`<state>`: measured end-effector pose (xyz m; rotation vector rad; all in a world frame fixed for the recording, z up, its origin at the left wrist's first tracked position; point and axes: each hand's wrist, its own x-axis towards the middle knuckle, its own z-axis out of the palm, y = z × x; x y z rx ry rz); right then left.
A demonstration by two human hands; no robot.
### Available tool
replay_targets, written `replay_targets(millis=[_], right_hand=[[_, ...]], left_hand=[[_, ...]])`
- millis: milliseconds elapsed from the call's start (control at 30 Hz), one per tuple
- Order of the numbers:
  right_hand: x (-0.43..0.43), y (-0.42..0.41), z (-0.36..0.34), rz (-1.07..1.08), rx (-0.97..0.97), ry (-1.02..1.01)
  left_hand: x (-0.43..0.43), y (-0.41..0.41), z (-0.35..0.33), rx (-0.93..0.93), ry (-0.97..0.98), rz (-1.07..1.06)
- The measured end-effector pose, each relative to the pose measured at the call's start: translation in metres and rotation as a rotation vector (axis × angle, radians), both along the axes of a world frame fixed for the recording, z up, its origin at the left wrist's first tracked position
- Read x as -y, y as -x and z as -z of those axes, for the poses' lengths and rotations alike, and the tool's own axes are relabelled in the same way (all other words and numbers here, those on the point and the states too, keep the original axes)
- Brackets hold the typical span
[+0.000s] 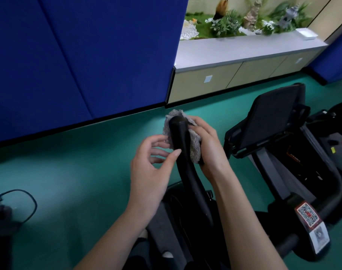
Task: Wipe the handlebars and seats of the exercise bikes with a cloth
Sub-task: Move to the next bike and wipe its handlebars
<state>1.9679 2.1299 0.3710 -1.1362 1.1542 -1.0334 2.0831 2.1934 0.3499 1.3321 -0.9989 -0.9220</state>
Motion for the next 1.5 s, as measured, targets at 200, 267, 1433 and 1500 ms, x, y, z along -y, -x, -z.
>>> replay_targets(millis=[200, 267, 1433, 1500], right_hand=[[-0.014, 0.007, 0.007, 0.01, -0.192, 0.003], [-0.019, 0.008, 0.006, -0.022, -0.155, 0.04], [-0.117, 0.081, -0.001, -0.004, -0.585, 0.133], [-0.11, 0.069, -0.007, 0.056, -0.615, 0.315]], left_hand=[[0.0, -0.001, -0.001, 0.092, 0.049, -0.03], [0.0, 0.001, -0.002, 0.147, 0.077, -0.02], [-0.014, 0.013, 0.021, -0.269, -0.087, 0.209], [-0.015, 0.013, 0.02, -0.27, -0.093, 0.221]])
